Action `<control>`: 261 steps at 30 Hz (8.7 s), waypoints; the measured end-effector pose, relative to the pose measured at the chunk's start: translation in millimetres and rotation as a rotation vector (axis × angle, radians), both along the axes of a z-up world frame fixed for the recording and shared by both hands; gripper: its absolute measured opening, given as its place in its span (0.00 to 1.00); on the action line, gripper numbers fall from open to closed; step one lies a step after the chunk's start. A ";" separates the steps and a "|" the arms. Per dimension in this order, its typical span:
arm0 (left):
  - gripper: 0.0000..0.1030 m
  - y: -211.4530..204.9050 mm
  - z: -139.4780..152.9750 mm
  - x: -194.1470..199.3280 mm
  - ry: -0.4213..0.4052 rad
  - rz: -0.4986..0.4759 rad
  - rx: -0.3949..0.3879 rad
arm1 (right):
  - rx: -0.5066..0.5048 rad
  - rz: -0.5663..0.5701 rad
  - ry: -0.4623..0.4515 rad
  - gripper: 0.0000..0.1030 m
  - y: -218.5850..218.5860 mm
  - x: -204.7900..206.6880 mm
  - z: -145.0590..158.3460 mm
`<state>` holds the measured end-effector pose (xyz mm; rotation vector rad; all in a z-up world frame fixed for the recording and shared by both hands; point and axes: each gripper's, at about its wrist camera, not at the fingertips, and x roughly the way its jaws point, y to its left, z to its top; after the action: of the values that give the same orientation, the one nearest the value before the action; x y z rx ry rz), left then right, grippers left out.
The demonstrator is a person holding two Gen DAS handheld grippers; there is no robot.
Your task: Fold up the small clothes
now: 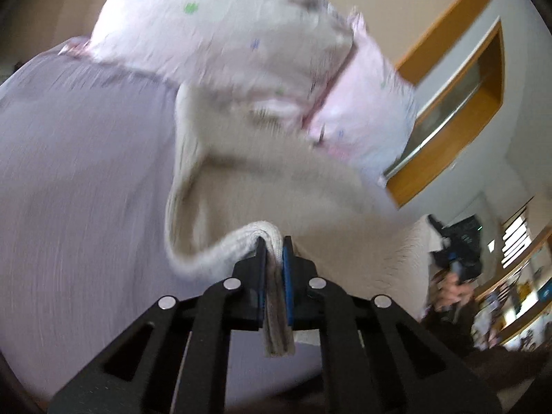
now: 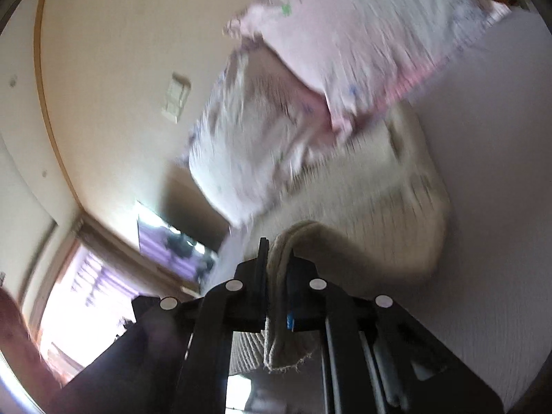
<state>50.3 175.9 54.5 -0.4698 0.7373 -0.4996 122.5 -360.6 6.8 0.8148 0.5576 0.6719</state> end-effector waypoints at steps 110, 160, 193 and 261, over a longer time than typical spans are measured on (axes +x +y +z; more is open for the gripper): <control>0.74 -91.2 -5.6 104.7 -0.028 0.064 0.043 | -0.635 0.017 0.067 0.10 104.8 144.9 4.2; 0.98 -188.8 -70.1 52.0 0.098 0.101 0.661 | -1.012 -0.072 0.156 0.99 155.3 34.9 -42.8; 0.98 -188.7 -70.2 52.0 0.098 0.103 0.661 | -1.012 -0.071 0.156 0.99 155.7 34.9 -43.7; 0.98 -187.8 -70.3 51.6 0.098 0.104 0.661 | -1.012 -0.073 0.156 0.99 155.5 34.8 -43.4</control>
<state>101.9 -11.9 -15.8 0.0873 0.9157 -0.1156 157.3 -205.1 -36.6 -0.0688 0.8910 0.1891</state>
